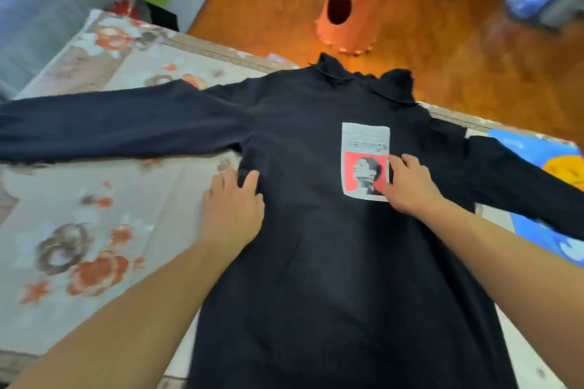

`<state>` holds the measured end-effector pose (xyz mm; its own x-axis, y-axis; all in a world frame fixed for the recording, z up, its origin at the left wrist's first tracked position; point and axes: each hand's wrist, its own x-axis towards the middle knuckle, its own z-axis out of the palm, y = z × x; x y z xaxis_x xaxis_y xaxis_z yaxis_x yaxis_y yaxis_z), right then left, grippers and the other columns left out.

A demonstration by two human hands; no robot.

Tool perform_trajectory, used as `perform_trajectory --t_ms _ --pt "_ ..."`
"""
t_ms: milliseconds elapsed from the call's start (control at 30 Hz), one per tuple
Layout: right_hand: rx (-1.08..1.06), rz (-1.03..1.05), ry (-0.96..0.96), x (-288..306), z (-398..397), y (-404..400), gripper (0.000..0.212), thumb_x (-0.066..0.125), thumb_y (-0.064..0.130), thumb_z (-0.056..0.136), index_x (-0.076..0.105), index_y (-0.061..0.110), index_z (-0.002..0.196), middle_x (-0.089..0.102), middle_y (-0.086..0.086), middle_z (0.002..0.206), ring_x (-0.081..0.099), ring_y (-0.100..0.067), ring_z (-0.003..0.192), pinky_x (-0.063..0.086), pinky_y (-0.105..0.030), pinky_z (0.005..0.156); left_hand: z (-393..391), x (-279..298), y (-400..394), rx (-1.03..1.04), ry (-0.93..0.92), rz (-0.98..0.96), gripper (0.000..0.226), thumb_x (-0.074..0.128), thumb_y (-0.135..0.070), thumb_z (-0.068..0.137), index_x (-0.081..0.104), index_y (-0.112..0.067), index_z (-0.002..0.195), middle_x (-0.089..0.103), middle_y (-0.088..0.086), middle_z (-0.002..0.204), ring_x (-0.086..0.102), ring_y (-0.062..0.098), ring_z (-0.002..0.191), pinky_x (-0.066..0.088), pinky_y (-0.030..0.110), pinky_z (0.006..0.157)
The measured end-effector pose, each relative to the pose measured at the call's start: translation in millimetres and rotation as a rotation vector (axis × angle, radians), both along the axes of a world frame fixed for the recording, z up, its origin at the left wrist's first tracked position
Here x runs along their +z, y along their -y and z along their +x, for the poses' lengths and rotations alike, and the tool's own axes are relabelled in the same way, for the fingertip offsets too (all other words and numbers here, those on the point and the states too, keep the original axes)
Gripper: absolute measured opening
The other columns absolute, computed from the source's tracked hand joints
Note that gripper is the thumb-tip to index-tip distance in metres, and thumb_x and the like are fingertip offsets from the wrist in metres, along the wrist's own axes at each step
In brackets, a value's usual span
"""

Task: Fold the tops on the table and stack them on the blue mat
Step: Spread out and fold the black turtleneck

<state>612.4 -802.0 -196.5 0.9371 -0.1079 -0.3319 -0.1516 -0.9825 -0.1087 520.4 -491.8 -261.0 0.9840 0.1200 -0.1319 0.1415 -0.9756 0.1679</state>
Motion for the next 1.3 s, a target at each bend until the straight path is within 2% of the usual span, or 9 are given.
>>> perform_trajectory --t_ms 267,467,567,767,900,1033,1100,1200,1300 --pt "-0.037 -0.006 0.084 -55.2 -27.7 53.3 0.063 0.039 0.037 0.103 0.015 0.027 0.160 0.016 -0.010 0.164 0.017 -0.040 0.147 0.028 -0.049 0.116 -10.4 -33.2 11.2 0.100 0.274 0.107 0.046 0.046 -0.035 0.097 0.052 -0.022 0.141 0.052 0.019 0.129 0.044 0.039 0.106 0.039 0.051 0.082" --pt "0.032 0.004 0.162 -57.5 -57.1 44.2 0.061 0.036 0.031 0.103 0.012 0.024 0.159 0.013 -0.011 0.164 0.020 -0.041 0.145 0.029 -0.053 0.116 -20.3 -27.1 16.2 0.096 0.342 0.110 0.019 0.046 -0.026 0.092 0.056 -0.014 0.103 0.055 0.018 0.111 0.045 0.037 0.096 0.037 0.046 0.074" --pt "0.016 -0.001 0.113 -50.3 -82.0 35.2 0.063 0.039 0.028 0.101 0.012 0.028 0.158 0.004 -0.008 0.166 0.017 -0.039 0.146 0.029 -0.054 0.115 -25.7 -18.6 19.0 0.121 0.292 0.094 0.011 0.045 -0.022 0.090 0.051 -0.014 0.094 0.052 0.016 0.108 0.046 0.035 0.093 0.034 0.041 0.067" --pt "0.171 -0.032 0.059 -28.7 -108.7 11.5 0.060 0.043 0.039 0.101 0.022 0.028 0.155 -0.001 -0.005 0.166 0.009 -0.036 0.148 0.028 -0.051 0.117 -22.6 -14.5 27.7 0.190 0.207 0.123 0.023 0.039 -0.018 0.085 0.052 -0.020 0.103 0.048 0.010 0.119 0.046 0.032 0.100 0.036 0.040 0.071" --pt "0.313 0.012 -0.037 -28.3 -118.9 2.1 0.067 0.044 0.043 0.100 0.015 0.030 0.159 0.009 -0.003 0.165 0.016 -0.035 0.147 0.029 -0.048 0.117 -23.3 -20.5 22.4 0.213 0.184 0.103 0.024 0.041 -0.017 0.085 0.054 -0.019 0.106 0.048 0.010 0.121 0.050 0.031 0.101 0.037 0.039 0.072" --pt "0.365 -0.025 -0.110 -37.3 -139.2 -1.1 0.070 0.045 0.050 0.100 0.013 0.033 0.160 0.004 -0.003 0.168 0.006 -0.032 0.153 0.020 -0.050 0.122 -28.4 -16.2 21.7 0.184 0.127 0.098 0.026 0.040 -0.019 0.088 0.053 -0.021 0.111 0.044 0.013 0.132 0.049 0.034 0.110 0.038 0.042 0.075" --pt "0.366 -0.017 -0.014 -41.7 -155.9 6.4 0.069 0.046 0.050 0.099 0.018 0.031 0.159 0.007 -0.004 0.168 0.008 -0.031 0.153 0.020 -0.047 0.122 -48.5 -9.3 21.7 0.184 0.092 0.015 0.028 0.038 -0.028 0.096 0.047 -0.023 0.122 0.040 0.014 0.139 0.050 0.038 0.116 0.039 0.046 0.080" --pt "0.328 -0.087 0.132 -49.4 -187.5 38.6 0.065 0.050 0.052 0.097 0.030 0.032 0.155 0.020 -0.005 0.165 0.021 -0.030 0.149 0.024 -0.045 0.120 -108.7 3.7 9.7 0.201 0.022 -0.122 0.046 0.042 -0.039 0.099 0.032 -0.031 0.143 0.039 0.012 0.136 0.056 0.042 0.106 0.040 0.045 0.081" --pt "0.051 -0.163 0.167 -54.3 -217.4 79.8 0.058 0.047 0.048 0.098 0.035 0.031 0.151 0.025 -0.008 0.162 0.026 -0.035 0.145 0.028 -0.048 0.117 -172.9 6.8 -2.5 0.205 -0.019 -0.127 0.044 0.042 -0.038 0.101 0.030 -0.034 0.143 0.042 0.012 0.128 0.056 0.040 0.093 0.040 0.044 0.077"
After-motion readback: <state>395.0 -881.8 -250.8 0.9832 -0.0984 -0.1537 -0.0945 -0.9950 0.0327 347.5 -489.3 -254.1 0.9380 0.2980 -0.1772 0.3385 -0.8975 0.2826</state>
